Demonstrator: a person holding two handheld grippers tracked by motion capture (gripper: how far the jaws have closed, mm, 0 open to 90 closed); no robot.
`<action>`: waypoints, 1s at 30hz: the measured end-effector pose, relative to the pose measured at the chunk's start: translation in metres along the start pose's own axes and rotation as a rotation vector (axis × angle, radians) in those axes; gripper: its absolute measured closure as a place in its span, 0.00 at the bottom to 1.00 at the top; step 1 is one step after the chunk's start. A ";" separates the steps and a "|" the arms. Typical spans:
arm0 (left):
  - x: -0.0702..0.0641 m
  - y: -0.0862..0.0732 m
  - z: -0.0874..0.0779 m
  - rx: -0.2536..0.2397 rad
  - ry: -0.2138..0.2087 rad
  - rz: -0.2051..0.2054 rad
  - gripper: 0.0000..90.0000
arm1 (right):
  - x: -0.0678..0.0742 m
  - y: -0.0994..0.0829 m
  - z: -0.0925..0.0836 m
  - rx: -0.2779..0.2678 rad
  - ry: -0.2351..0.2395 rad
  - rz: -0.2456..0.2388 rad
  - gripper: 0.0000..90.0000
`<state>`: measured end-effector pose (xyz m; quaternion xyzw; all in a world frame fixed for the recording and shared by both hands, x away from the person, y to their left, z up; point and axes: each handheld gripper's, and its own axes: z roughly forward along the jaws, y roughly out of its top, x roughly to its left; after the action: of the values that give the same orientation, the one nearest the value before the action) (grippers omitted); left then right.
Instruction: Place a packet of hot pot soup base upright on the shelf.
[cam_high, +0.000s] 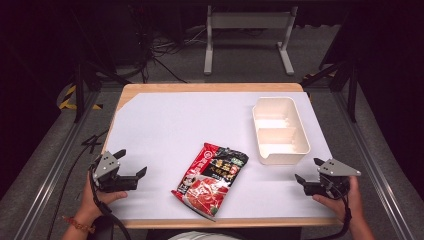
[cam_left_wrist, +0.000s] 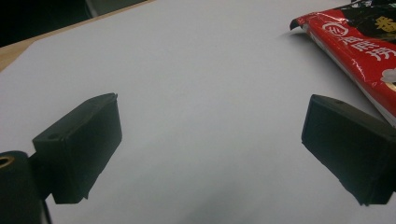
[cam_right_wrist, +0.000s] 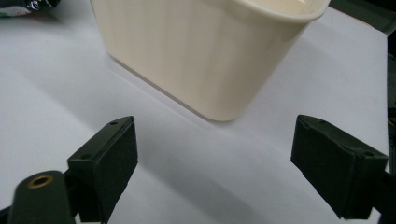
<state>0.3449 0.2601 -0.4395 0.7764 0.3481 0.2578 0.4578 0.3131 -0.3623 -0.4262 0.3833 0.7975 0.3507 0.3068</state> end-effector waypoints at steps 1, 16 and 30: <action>0.000 0.000 0.002 0.013 0.007 0.001 0.06 | 0.000 0.000 -0.001 -0.008 0.004 0.007 0.16; 0.001 -0.004 0.005 0.075 -0.023 0.016 0.10 | 0.018 0.013 -0.005 -0.014 0.153 -0.040 0.32; 0.000 -0.004 0.006 0.080 -0.028 0.020 0.10 | 0.027 0.018 -0.004 -0.019 0.176 -0.068 0.34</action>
<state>0.3484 0.2584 -0.4461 0.8010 0.3440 0.2372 0.4288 0.3028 -0.3332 -0.4155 0.3206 0.8306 0.3800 0.2510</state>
